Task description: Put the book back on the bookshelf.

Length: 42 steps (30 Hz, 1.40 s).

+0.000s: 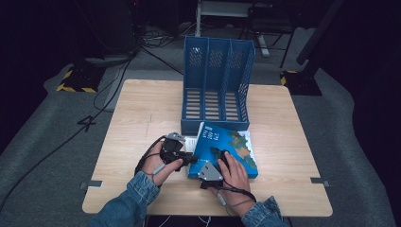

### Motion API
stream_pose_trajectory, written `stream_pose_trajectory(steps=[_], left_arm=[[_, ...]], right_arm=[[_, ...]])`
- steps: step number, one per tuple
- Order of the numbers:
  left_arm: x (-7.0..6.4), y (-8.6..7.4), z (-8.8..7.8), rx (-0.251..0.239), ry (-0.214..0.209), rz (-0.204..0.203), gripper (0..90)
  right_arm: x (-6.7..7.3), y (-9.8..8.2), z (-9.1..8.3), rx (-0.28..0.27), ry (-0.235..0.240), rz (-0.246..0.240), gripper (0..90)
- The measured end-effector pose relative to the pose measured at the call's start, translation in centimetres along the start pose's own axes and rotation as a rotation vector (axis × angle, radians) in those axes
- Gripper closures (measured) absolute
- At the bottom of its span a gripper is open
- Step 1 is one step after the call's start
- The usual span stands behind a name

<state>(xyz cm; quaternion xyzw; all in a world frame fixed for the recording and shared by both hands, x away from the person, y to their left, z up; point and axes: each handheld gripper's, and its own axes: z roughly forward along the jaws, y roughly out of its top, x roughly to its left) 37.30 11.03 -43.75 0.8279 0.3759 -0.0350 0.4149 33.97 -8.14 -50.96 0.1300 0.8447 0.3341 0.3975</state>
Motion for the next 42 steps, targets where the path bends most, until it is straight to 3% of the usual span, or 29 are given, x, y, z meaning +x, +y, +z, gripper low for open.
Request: stream_pose_trajectory(steps=[1, 10, 14, 18, 19, 20, 22, 24, 28, 29, 31, 36, 39, 42], left_arm=[[0.1, -0.1, 0.3, 0.001, 0.017, 0.004, 71.9], [0.9, -0.6, 0.6, -0.006, 0.002, -0.044, 59.6], [1.0, -1.0, 0.3, -0.018, 0.019, -0.058, 54.7], [1.4, -1.3, -0.4, -0.042, 0.027, -0.062, 50.6], [1.5, -1.4, -0.8, -0.074, 0.023, -0.057, 49.4], [1.7, -1.4, -1.2, -0.095, 0.015, -0.067, 51.8], [2.0, -1.5, -2.1, -0.124, 0.013, -0.08, 50.6], [2.3, -1.7, -3.0, -0.166, 0.028, -0.086, 49.1], [3.2, -2.3, -4.0, -0.183, 0.063, -0.106, 50.0], [3.4, -2.5, -4.1, -0.187, 0.072, -0.114, 50.0], [3.9, -2.9, -4.4, -0.189, 0.094, -0.124, 50.0], [4.9, -3.7, -4.6, -0.181, 0.148, -0.138, 50.0], [5.2, -4.0, -4.8, -0.171, 0.17, -0.137, 50.0], [5.3, -4.1, -4.8, -0.17, 0.173, -0.144, 50.0]], right_arm=[[-0.2, 0.0, 0.1, 0.008, 0.019, 0.008, 1.7], [-0.7, 0.3, 0.3, 0.028, 0.074, 0.027, 6.6], [-0.7, 0.5, 0.0, 0.035, 0.091, -0.045, 16.5], [-0.9, 0.5, -0.2, 0.03, 0.101, -0.059, 22.2], [-1.0, 0.5, -0.3, 0.026, 0.104, -0.068, 26.8], [-1.2, 0.6, -0.5, 0.02, 0.118, -0.073, 40.3], [-1.5, 0.7, -0.7, 0.025, 0.122, -0.069, 44.1], [-2.0, 0.9, -0.8, 0.023, 0.141, -0.042, 47.1], [-3.0, 1.4, -1.4, 0.005, 0.159, -0.028, 55.1], [-3.8, 1.5, -1.7, -0.004, 0.184, -0.002, 56.1], [-4.0, 1.5, -1.8, -0.007, 0.195, 0.007, 56.4], [-5.7, 1.3, -2.6, -0.038, 0.266, 0.079, 57.1], [-7.0, 0.9, -3.3, -0.066, 0.313, 0.117, 57.8], [-7.4, 0.8, -3.6, -0.081, 0.322, 0.14, 58.2]])
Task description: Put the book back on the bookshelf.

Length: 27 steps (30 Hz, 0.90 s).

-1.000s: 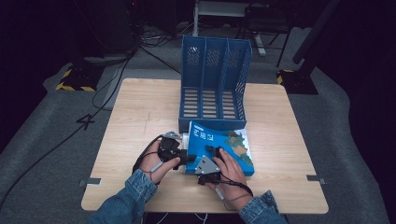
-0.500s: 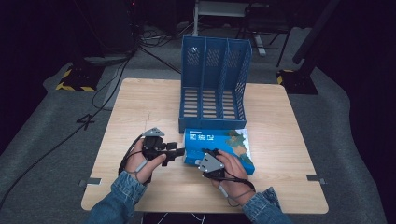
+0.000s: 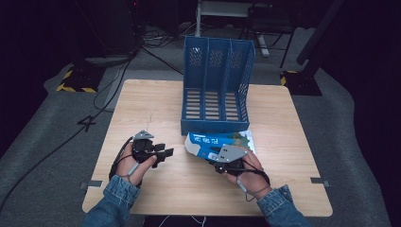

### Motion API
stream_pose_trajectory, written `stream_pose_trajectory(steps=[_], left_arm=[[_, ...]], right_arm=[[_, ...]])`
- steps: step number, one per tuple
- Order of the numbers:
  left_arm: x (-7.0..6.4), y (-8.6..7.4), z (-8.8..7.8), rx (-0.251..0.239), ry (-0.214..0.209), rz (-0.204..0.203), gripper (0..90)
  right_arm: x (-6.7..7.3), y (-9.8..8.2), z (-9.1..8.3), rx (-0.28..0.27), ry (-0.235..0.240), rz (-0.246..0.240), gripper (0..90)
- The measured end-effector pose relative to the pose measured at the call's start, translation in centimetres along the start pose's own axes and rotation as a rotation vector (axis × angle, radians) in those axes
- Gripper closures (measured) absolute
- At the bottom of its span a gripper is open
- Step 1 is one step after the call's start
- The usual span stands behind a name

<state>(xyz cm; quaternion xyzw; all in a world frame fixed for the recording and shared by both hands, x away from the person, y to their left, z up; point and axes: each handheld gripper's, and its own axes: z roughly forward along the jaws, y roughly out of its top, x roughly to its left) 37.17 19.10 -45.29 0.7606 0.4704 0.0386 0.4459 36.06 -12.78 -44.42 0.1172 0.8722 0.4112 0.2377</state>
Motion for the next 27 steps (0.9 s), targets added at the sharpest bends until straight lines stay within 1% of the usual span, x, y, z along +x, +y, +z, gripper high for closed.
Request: stream_pose_trajectory(steps=[1, 4, 6, 9, 11, 12, 15, 16, 17, 18, 19, 20, 22, 23, 24, 25, 27], left_arm=[[0.2, 0.0, 0.0, 0.004, 0.008, 0.007, 50.0], [0.5, -0.2, 0.1, 0.015, 0.045, 0.016, 49.8], [0.7, -0.3, 0.3, 0.03, 0.07, 0.027, 49.2], [1.0, -0.6, 0.6, 0.06, 0.146, 0.079, 46.8], [1.5, -0.8, 0.8, 0.074, 0.193, 0.114, 45.2], [1.7, -0.9, 0.8, 0.086, 0.202, 0.126, 44.3], [2.6, -1.2, 1.1, 0.085, 0.24, 0.154, 41.5], [2.8, -1.4, 1.1, 0.093, 0.252, 0.158, 40.8], [3.0, -1.4, 1.2, 0.098, 0.263, 0.171, 40.3], [3.3, -1.6, 1.3, 0.091, 0.285, 0.188, 39.4], [3.5, -1.7, 1.4, 0.092, 0.302, 0.196, 37.8], [3.6, -1.8, 1.4, 0.099, 0.311, 0.204, 37.0], [3.9, -1.9, 1.6, 0.11, 0.306, 0.188, 37.4], [4.0, -2.0, 1.7, 0.119, 0.307, 0.192, 37.4], [4.1, -2.0, 1.7, 0.131, 0.317, 0.196, 37.4], [4.2, -2.1, 1.8, 0.139, 0.331, 0.21, 37.4], [4.3, -2.1, 1.8, 0.143, 0.335, 0.206, 36.2]], right_arm=[[-0.2, 0.0, -0.2, -0.005, 0.004, 0.008, 58.3], [-0.9, 0.1, -0.9, -0.03, 0.021, 0.053, 58.7], [-1.2, 0.2, -1.3, -0.042, 0.034, 0.069, 58.8], [-1.5, 0.3, -1.8, -0.051, 0.042, 0.084, 59.2], [-1.7, 0.5, -2.2, -0.059, 0.047, 0.104, 59.4], [-1.8, 0.6, -2.5, -0.064, 0.046, 0.113, 59.5], [-2.3, 0.8, -3.3, -0.083, 0.052, 0.143, 59.8], [-2.5, 0.8, -3.6, -0.092, 0.052, 0.153, 59.9], [-2.7, 0.9, -3.9, -0.102, 0.051, 0.163, 60.1], [-2.9, 0.9, -4.2, -0.113, 0.049, 0.175, 60.1], [-3.2, 0.9, -4.6, -0.123, 0.046, 0.189, 60.3], [-3.5, 1.0, -5.0, -0.131, 0.048, 0.203, 60.4], [-3.9, 1.1, -5.6, -0.14, 0.041, 0.223, 60.6], [-4.1, 1.3, -5.9, -0.145, 0.035, 0.228, 60.6], [-4.2, 1.4, -6.1, -0.149, 0.031, 0.234, 60.7], [-4.4, 1.5, -6.4, -0.153, 0.024, 0.237, 60.7], [-4.5, 1.7, -6.7, -0.157, 0.017, 0.246, 60.8]])
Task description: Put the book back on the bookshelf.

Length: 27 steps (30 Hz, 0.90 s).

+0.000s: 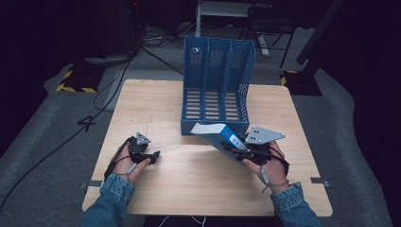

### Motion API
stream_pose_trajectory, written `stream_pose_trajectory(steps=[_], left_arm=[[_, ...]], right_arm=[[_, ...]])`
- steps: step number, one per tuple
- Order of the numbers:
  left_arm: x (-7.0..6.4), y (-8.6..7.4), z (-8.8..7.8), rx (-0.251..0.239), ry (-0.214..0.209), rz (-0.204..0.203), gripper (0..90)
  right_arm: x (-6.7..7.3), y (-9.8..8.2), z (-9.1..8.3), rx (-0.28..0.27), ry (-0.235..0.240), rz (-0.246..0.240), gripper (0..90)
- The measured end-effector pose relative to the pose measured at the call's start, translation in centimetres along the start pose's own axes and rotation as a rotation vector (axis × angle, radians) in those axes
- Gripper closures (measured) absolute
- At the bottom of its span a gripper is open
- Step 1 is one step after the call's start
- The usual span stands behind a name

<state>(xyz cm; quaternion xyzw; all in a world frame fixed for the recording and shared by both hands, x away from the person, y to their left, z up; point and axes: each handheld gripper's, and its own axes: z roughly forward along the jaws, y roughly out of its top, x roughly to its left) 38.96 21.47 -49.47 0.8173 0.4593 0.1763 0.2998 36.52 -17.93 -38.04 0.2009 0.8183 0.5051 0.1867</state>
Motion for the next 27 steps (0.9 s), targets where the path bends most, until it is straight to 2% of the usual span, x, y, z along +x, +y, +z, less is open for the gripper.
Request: stream_pose_trajectory(steps=[3, 5, 9, 13, 21, 27], left_arm=[[0.4, -0.1, 0.3, -0.017, -0.012, -0.018, 33.1], [0.5, -0.2, 0.5, -0.031, -0.021, -0.025, 32.5], [0.8, -0.3, 0.9, -0.074, -0.034, -0.018, 27.1], [1.0, -0.2, 1.1, -0.074, -0.039, -0.016, 25.9], [1.1, 0.0, 1.3, -0.074, -0.03, -0.025, 25.6], [1.1, 0.0, 1.3, -0.072, -0.031, -0.026, 25.4]], right_arm=[[-0.5, 0.8, -0.9, -0.009, 0.005, 0.04, 61.0], [-0.5, 1.0, -1.0, -0.008, 0.005, 0.048, 61.0], [-1.0, 2.0, -1.9, -0.018, 0.006, 0.081, 61.2], [-1.6, 2.5, -2.5, -0.034, 0.002, 0.104, 61.2], [-3.0, 3.2, -4.1, -0.088, 0.018, 0.198, 61.4], [-3.6, 4.1, -4.9, -0.101, -0.012, 0.2, 61.3]])
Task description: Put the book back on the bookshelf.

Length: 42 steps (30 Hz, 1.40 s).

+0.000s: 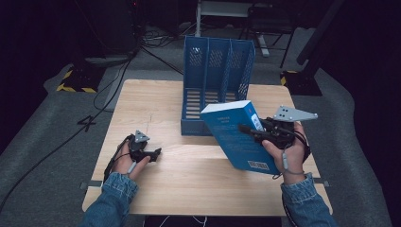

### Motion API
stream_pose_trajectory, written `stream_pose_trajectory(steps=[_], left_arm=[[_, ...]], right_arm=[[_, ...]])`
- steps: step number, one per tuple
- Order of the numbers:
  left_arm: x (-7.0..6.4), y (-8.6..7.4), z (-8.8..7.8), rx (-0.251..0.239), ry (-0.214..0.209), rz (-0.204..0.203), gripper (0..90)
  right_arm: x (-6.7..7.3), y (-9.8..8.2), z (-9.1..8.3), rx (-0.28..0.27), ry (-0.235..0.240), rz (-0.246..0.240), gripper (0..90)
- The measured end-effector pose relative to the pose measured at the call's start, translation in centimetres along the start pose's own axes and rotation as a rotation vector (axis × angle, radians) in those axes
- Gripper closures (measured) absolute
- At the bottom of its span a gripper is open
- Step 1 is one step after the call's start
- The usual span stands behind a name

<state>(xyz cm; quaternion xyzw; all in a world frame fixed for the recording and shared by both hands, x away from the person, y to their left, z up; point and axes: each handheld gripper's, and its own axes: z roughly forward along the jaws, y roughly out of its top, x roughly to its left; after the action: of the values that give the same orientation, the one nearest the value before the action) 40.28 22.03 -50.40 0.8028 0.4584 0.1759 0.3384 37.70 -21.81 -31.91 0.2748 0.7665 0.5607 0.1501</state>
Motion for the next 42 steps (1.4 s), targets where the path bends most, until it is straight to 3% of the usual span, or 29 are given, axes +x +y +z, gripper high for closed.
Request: stream_pose_trajectory(steps=[10, 17, 24, 42], left_arm=[[-0.1, 0.0, 0.0, -0.001, 0.005, -0.002, 25.3], [-0.1, 0.0, 0.0, -0.002, 0.013, -0.004, 25.1], [-0.2, 0.0, 0.1, -0.002, 0.012, -0.007, 25.0], [-0.1, 0.0, 0.0, -0.001, 0.01, -0.003, 24.8]], right_arm=[[-1.7, 1.2, -1.2, -0.027, -0.029, 0.061, 61.4], [-2.7, 2.4, -1.5, -0.034, -0.054, 0.061, 61.4], [-4.9, 4.2, -1.8, -0.06, -0.098, 0.064, 61.4], [-8.9, 7.0, -1.3, -0.142, -0.121, 0.096, 61.4]])
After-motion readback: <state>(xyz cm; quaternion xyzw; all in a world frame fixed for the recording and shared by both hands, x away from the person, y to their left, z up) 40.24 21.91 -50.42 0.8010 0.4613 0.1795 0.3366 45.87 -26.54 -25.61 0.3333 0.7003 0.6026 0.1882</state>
